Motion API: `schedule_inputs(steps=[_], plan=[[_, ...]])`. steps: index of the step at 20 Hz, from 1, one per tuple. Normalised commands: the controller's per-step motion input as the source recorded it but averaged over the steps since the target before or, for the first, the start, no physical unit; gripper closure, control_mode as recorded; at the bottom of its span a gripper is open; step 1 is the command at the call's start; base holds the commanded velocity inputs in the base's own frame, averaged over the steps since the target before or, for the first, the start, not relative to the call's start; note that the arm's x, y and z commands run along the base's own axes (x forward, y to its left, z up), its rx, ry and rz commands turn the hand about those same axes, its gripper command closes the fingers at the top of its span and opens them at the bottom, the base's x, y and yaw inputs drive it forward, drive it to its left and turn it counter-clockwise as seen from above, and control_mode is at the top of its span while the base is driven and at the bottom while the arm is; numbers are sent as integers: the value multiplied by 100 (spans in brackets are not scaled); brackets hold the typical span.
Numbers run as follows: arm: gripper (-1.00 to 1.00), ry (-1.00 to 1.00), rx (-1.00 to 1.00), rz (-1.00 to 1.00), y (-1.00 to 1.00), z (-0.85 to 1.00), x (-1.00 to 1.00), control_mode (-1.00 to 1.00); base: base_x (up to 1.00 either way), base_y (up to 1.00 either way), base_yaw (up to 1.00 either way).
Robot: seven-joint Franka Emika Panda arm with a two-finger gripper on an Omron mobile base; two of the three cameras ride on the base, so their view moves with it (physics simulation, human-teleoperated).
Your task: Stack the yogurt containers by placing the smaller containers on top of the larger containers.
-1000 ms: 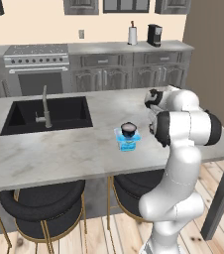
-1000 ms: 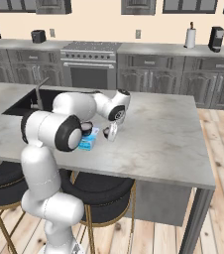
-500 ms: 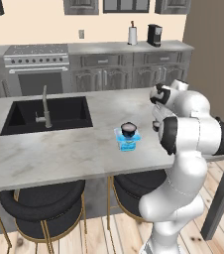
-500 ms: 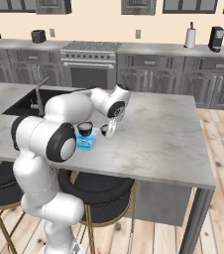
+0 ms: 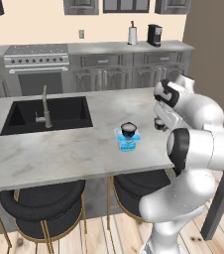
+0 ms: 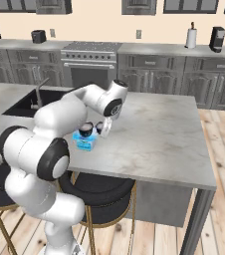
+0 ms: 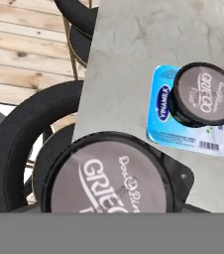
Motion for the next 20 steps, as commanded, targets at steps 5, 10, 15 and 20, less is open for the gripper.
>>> schedule_inputs(steps=[5,10,15,20], plan=[[100,-1,0,0,26,33,-33,-100,0,0,0],[100,0,0,0,19,21,-17,-100,0,0,0],[100,0,2,0,1,9,-1,-100,0,0,0],[100,0,0,0,4,1,1,-100,0,0,0]])
